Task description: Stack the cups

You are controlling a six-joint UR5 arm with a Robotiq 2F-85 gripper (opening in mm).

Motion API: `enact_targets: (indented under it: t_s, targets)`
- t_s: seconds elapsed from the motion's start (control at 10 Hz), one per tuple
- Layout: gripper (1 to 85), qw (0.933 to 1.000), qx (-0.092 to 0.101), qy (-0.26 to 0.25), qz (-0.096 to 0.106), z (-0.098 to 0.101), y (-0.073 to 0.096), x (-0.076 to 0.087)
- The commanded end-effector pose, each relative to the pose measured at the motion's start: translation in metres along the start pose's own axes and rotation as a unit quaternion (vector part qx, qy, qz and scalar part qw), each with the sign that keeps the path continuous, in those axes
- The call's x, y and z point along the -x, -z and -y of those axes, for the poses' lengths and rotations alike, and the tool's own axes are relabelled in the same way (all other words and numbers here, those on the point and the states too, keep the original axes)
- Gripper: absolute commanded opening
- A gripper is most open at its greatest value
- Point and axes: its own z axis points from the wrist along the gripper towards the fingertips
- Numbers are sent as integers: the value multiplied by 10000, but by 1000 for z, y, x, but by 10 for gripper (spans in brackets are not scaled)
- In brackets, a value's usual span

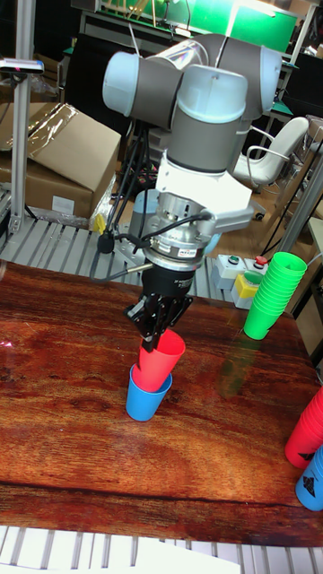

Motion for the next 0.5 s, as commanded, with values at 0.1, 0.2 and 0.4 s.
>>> enact_targets:
  t_s: [0.1, 0.2, 0.4]
  targets:
    - [197, 9999, 80, 80, 24, -2, -2, -2]
    - [197, 9999, 74, 81, 19, -2, -2, -1]
    - [187, 9999, 8, -25, -102, -2, 4, -3]
